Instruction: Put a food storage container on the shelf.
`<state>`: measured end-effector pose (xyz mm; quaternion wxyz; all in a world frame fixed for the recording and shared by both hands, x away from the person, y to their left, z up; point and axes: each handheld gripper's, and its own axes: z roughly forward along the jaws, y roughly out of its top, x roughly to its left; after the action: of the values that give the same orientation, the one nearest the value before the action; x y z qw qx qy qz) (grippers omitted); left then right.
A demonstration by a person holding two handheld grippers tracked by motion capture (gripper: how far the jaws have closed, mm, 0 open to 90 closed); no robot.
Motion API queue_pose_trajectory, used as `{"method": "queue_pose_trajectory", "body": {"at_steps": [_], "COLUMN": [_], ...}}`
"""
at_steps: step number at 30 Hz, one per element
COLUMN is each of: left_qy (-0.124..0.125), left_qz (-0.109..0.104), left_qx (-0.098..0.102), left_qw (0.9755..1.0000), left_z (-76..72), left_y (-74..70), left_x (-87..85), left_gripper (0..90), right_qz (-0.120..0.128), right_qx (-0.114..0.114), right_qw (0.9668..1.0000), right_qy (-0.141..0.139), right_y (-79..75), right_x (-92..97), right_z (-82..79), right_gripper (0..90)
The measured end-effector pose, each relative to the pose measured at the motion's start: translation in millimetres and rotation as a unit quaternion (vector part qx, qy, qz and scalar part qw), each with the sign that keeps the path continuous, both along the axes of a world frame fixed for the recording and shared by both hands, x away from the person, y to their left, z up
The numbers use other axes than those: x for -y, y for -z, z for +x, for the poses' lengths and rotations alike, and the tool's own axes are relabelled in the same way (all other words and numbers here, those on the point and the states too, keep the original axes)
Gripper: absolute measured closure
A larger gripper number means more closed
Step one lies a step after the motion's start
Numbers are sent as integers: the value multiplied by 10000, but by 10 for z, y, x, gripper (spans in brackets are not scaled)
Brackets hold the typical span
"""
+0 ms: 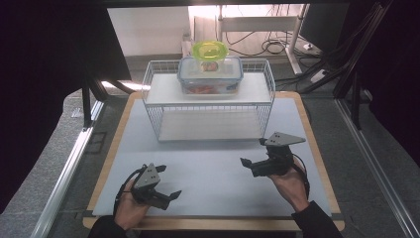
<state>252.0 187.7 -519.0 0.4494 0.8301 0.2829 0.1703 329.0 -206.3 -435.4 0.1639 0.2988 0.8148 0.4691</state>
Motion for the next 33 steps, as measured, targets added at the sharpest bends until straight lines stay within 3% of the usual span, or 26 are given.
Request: {"method": "queue_pose_trajectory", "body": {"at_steps": [18,33], "left_qy": [-14,-13], "left_qz": [11,81], "left_qx": [-13,-20], "left_qw": [10000,10000], "left_z": [4,6], "left_y": [3,12], "left_x": [2,13], "left_gripper": [14,13], "right_qz": [-459,-742], "right_qx": [97,-21], "right_qw": [9983,9963], "right_qy": [344,443], "right_y": [237,430], "right_x": [198,261], "right_z": [-219,-367], "right_gripper": [0,0]}}
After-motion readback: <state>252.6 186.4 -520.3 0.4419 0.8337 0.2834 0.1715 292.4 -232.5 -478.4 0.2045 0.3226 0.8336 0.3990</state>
